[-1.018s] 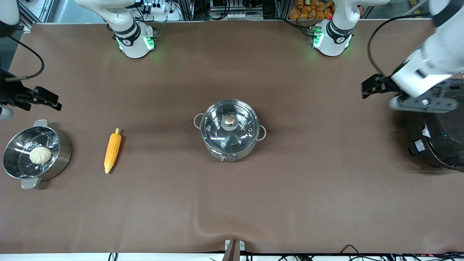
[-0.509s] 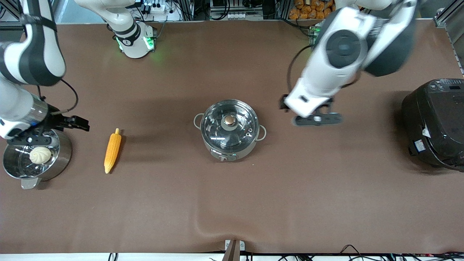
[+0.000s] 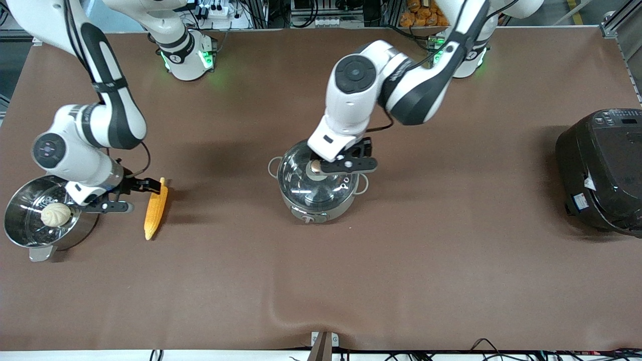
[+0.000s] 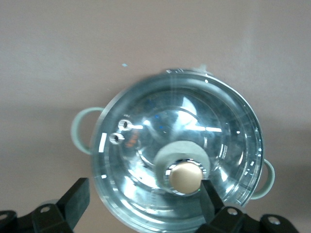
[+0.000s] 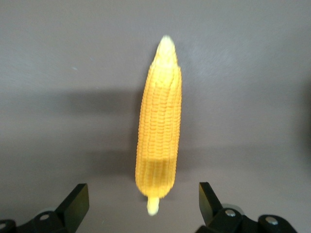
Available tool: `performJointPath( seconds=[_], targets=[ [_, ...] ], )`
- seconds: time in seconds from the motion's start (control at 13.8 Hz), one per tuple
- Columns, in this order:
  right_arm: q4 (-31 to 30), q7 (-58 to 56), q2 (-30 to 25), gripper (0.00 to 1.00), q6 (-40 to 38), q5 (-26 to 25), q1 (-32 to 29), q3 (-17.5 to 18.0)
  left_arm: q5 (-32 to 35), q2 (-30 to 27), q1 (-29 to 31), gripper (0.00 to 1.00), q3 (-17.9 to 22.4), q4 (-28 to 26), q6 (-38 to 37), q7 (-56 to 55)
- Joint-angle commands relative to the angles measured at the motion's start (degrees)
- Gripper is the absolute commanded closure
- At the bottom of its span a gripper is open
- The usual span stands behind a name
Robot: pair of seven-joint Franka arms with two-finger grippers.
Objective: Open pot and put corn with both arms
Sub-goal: 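Reach the left gripper to the lid knob while the right gripper reaches the corn, then grasp the lid knob with the left gripper while the right gripper grasps the corn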
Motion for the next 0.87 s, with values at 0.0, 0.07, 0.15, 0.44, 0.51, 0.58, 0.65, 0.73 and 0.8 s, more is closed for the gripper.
performJointPath(
  seconds=[0.0,0.07,0.15,0.44,0.51,0.58,0.65,0.73,0.8],
  targets=[
    [0.36,0.77,3.42,0.00,2.06,-0.10,0.60,-0.16,4.21,3.87,-5.29,0.00,2.78,3.81,-0.30,-1.93],
    [0.53,0.86,4.22,0.00,2.67,-0.10,0.25,-0.16,6.41,4.66,-6.27,0.00,2.79,3.72,-0.30,-3.68],
    [0.71,0.86,4.75,0.00,3.98,-0.10,-0.01,-0.16,7.38,5.45,-6.36,0.00,2.79,3.89,-0.21,-5.09],
    [1.06,1.04,8.96,0.00,13.20,-0.01,-0.36,-0.16,7.48,6.07,-6.54,0.00,2.88,4.07,1.63,-5.63],
    [1.67,1.38,10.02,0.00,14.62,-0.01,-0.36,-0.16,7.48,6.25,-6.54,0.00,2.88,4.07,2.51,-5.63],
    [2.03,1.48,10.29,0.08,14.63,-0.01,-0.36,-0.16,7.48,6.68,-6.54,0.00,2.88,4.07,3.30,-5.63],
    [2.12,1.56,10.38,0.29,14.54,-0.01,-0.28,-0.16,7.48,6.95,-6.54,0.00,2.88,4.07,3.74,-5.63],
    [2.55,2.00,10.81,0.42,14.02,-0.01,-0.28,-0.16,7.48,6.95,-6.45,0.00,2.79,3.89,3.75,-5.54],
    [3.69,2.61,12.73,0.54,13.84,-0.01,-0.54,-0.16,7.48,7.04,-6.45,0.00,2.70,3.72,3.75,-5.54]
  ],
)
